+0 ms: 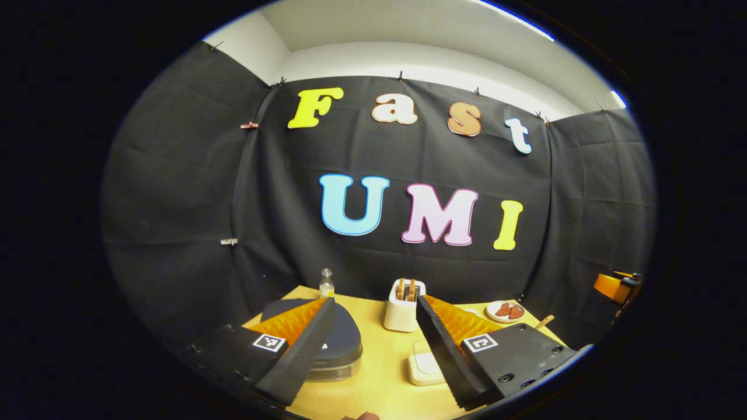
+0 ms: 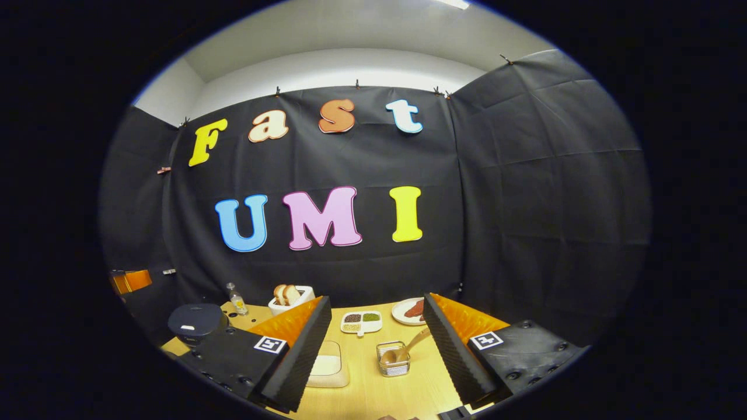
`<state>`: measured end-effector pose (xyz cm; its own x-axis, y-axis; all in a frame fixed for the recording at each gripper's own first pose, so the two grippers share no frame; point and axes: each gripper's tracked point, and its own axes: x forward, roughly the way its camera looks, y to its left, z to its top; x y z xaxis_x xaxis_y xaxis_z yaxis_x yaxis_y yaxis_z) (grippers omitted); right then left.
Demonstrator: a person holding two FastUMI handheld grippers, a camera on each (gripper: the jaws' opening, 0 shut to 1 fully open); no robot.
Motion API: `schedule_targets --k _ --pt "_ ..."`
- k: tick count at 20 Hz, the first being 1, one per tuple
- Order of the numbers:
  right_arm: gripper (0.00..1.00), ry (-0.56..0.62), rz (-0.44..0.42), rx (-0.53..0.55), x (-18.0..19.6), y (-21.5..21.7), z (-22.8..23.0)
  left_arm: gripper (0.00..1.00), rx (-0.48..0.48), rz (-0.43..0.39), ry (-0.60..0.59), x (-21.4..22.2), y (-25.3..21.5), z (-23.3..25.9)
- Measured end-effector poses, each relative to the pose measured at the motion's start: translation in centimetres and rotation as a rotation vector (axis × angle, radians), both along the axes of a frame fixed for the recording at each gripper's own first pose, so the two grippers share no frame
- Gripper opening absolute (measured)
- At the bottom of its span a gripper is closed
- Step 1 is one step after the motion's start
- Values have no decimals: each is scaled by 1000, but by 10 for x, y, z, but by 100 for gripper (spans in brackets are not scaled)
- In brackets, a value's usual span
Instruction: Close the left gripper, press the button to open the rice cooker; take a wooden spoon from the chopstick holder with the right hand, scoop a spoonful of rice and pour it into the rice cooker, then put the wooden spoon back into the chopstick holder.
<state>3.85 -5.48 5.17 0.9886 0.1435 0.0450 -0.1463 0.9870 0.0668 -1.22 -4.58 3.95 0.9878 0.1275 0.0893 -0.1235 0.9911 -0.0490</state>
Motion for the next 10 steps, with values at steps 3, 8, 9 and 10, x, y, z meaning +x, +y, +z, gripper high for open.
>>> schedule_targets --k 3,8,9,10 --pt "98 1 20 -35 -7 -20 -13 95 -55 35 24 -11 -15 -11" --pt "99 9 59 -50 -9 -30 -23 95 4 81 30 -22 -20 8" --pt "98 4 56 -41 -10 -30 -19 95 23 86 25 -23 -21 11" --pt "98 0 55 -34 -10 -29 -17 95 36 90 24 -24 -22 10"
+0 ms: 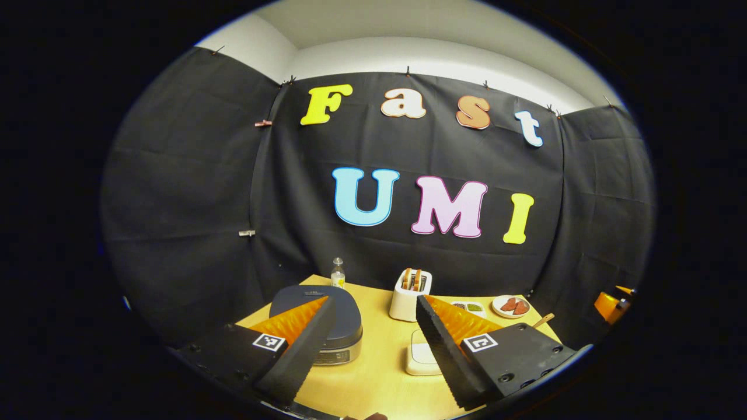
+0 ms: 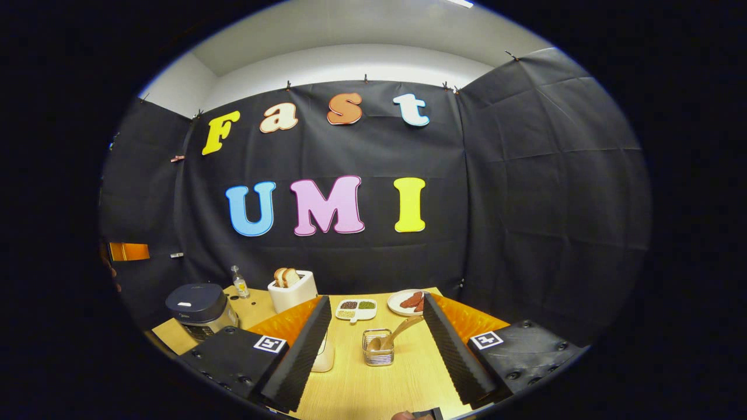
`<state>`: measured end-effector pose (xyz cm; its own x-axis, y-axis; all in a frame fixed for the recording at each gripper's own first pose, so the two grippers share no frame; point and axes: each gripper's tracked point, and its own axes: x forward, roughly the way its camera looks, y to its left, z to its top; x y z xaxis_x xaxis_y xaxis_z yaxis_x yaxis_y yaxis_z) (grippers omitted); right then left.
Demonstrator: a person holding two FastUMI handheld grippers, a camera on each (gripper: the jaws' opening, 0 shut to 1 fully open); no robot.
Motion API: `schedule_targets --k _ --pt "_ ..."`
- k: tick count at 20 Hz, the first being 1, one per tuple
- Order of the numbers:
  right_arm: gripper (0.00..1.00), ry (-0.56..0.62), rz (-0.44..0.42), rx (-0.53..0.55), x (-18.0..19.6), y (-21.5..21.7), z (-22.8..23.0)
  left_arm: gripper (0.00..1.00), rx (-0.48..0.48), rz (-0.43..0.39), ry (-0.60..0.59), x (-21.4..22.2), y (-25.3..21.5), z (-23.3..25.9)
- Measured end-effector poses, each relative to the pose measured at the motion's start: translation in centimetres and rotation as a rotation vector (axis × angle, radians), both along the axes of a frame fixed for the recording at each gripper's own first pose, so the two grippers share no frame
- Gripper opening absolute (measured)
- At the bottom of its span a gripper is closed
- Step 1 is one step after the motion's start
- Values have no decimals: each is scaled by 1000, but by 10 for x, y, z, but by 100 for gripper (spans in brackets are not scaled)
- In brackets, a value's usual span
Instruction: Close the left gripper, press the button to open the rice cooker; take a wooden spoon from the chopstick holder with the right hand, scoop a spoonful of rice and pour it into the rice cooker, then put the wooden spoon back into the chopstick holder.
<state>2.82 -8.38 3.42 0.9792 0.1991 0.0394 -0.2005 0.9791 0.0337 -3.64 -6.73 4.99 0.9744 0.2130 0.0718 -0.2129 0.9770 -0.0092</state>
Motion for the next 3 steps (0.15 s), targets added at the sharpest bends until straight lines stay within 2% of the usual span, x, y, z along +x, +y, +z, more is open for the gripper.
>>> schedule_targets --k 3 --pt "98 23 54 -2 -6 19 -9 95 -20 -12 28 1 0 -18"
